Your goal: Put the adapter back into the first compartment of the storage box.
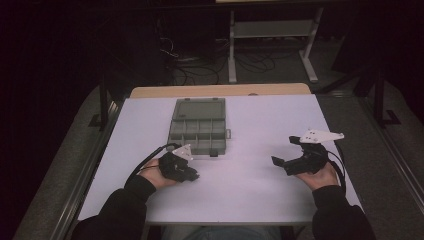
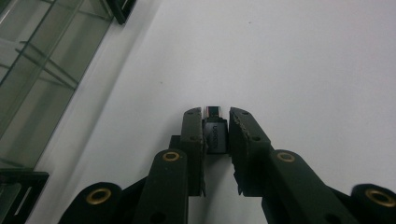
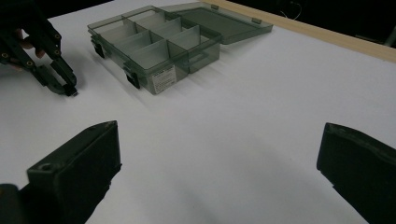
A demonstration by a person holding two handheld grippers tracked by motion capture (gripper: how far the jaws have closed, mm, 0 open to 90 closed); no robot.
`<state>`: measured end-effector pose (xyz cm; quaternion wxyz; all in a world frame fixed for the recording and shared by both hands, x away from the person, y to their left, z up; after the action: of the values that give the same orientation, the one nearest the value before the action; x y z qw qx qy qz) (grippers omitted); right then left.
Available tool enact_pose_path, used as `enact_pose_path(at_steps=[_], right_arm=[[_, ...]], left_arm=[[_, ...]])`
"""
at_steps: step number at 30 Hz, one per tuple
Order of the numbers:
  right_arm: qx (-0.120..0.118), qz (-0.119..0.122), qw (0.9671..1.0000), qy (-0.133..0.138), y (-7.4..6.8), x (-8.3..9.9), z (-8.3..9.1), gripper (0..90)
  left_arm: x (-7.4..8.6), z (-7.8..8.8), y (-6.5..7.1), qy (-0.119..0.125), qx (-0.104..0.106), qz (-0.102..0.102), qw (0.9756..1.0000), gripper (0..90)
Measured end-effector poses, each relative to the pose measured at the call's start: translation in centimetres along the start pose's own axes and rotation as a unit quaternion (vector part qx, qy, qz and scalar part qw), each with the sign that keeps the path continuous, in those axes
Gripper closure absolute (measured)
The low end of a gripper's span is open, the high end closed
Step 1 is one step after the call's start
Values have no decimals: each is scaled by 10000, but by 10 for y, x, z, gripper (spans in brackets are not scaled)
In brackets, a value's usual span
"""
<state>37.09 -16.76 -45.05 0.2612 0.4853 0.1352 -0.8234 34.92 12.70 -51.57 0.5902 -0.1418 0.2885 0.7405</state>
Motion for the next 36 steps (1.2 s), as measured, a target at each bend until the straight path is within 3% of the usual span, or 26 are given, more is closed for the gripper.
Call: enact_pose_path(at_steps=[12, 23, 29, 36], right_arm=[[18, 27, 10000, -4, 0, 0, -1, 0], [-7, 20, 10000, -40, -1, 1, -1, 0], [12, 19, 10000, -55, 0, 2, -2, 0], [-16, 45, 9999, -115, -1, 3, -4, 0]], left_arm=[[-5, 24, -2, 353, -90, 15, 9993, 759], [-9, 48, -6, 711, -232, 45, 9972, 759], [-4, 60, -19, 730, -293, 205, 9967, 760], [-6, 73, -23, 672, -360, 176, 9969, 760]])
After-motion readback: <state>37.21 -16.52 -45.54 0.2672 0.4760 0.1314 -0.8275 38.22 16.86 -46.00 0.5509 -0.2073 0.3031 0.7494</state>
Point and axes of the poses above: each handheld gripper's, and its own axes: z roughly backward along the jaws, x roughly out of its underside, y roughly to its right, the point moved 10 cm from there along -z, roughly forward along the jaws, and after that the axes turned 13 degrees about x, right-handed, at the moved point
